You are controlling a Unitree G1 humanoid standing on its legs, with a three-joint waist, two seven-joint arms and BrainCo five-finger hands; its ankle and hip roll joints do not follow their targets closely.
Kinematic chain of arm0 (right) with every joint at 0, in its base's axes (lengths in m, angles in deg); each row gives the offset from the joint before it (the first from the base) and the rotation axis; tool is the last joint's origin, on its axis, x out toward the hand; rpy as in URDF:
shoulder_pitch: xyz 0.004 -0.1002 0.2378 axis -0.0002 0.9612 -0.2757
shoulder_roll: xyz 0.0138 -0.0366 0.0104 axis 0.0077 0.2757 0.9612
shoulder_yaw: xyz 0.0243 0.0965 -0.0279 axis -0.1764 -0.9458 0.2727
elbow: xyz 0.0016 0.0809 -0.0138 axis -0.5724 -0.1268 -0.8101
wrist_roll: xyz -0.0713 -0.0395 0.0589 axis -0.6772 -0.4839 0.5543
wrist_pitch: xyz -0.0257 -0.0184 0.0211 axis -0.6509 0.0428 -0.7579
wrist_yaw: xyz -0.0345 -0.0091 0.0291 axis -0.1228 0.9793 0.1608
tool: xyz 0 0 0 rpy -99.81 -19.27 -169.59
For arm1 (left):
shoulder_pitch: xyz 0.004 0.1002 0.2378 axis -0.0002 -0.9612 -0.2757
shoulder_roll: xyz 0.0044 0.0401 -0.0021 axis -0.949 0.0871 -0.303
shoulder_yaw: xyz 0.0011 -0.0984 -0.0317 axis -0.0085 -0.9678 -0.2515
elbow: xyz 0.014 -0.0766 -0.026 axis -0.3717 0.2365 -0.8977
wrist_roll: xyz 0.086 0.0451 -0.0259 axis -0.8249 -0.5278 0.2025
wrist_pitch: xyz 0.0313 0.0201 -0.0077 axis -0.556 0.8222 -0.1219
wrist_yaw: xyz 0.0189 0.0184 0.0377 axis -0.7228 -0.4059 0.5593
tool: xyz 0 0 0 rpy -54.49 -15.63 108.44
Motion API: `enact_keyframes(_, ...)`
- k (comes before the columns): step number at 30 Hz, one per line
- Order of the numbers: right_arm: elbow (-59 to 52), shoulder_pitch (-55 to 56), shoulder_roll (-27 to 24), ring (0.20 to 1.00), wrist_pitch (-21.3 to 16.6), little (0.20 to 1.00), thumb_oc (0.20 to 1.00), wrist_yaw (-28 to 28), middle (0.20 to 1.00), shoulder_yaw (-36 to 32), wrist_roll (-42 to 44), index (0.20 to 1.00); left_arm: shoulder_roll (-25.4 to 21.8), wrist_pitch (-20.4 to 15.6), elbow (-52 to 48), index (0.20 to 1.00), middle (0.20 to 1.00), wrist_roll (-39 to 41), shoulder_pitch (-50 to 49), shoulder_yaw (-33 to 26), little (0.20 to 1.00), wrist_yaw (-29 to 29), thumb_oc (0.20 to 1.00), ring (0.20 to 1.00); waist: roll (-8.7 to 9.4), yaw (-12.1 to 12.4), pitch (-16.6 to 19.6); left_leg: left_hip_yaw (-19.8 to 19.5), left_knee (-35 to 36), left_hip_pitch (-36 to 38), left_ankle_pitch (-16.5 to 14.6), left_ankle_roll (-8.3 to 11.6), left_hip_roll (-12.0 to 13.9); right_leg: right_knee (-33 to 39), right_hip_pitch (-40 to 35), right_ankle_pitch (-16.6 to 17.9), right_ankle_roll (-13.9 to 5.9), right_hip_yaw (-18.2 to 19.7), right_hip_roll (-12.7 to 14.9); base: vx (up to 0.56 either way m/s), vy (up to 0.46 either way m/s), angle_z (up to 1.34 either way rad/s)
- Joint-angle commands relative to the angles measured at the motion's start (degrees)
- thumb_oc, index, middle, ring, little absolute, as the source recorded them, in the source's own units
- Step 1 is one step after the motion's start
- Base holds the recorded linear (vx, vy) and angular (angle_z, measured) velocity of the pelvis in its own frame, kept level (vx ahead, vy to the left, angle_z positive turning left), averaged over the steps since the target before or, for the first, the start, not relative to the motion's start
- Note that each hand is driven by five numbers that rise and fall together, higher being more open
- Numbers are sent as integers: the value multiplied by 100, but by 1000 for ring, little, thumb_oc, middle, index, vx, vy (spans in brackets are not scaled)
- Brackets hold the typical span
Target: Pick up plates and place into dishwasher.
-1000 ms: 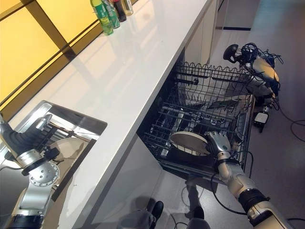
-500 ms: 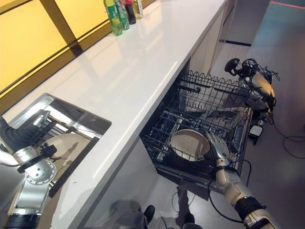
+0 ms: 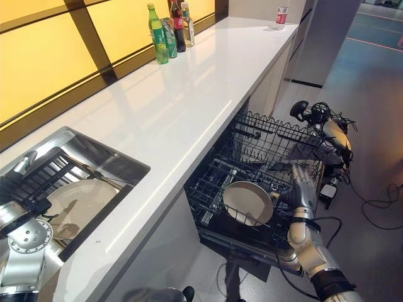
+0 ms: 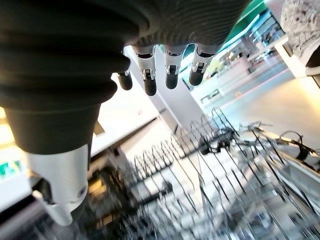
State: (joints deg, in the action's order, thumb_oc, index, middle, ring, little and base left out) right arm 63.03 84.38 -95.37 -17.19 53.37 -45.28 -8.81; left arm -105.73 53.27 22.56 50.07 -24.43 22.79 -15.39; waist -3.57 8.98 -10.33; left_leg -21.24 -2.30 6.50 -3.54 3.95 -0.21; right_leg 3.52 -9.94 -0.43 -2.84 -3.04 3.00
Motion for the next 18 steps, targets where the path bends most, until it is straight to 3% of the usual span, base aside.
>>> enact_keyframes(1, -905, -111, -417, 1000, -300, 1000, 1000, 402, 1000, -318, 234, 1000, -421, -30, 171, 1000, 1000, 147, -125, -106, 1000, -208, 1000, 1000, 59, 18, 510, -121, 383, -654, 623, 193, 80, -740, 231, -751, -130, 200, -74, -76, -26, -1)
enact_keyframes(3, -1108, -110, -443, 1000, -399, 1000, 1000, 439, 1000, -425, 277, 1000, -427, -63, 297, 1000, 1000, 147, -125, -130, 1000, -249, 1000, 1000, 40, 11, 525, -100, 407, -655, 642, 206, 95, -774, 242, -785, -116, 196, -89, -65, -10, -1)
enact_keyframes(8, -1540, -221, -568, 1000, -557, 1000, 1000, 391, 1000, -473, 259, 1000, -574, 331, 727, 1000, 1000, 178, -87, -34, 1000, -852, 1000, 1000, -40, -16, 522, -55, 328, -743, 679, 275, 136, -890, 267, -867, -65, 240, -148, -58, 5, 0)
enact_keyframes(13, -1847, -444, -766, 1000, -671, 1000, 1000, 199, 1000, -475, 476, 1000, -812, 762, 1398, 1000, 1000, 412, -44, 230, 1000, -1717, 1000, 1000, -55, 5, 390, -141, -157, -909, 515, 281, 135, -1070, 354, -885, -40, 312, -119, -27, 29, -1)
enact_keyframes(18, -1849, -658, -884, 1000, -665, 1000, 1000, 110, 1000, -298, 637, 1000, -1085, 1325, 2200, 1000, 1000, 647, -11, 441, 1000, -2479, 1000, 1000, -126, 35, 366, -202, -5, -925, 629, 193, 60, -1178, 366, -961, -58, 429, -169, 46, 139, -13)
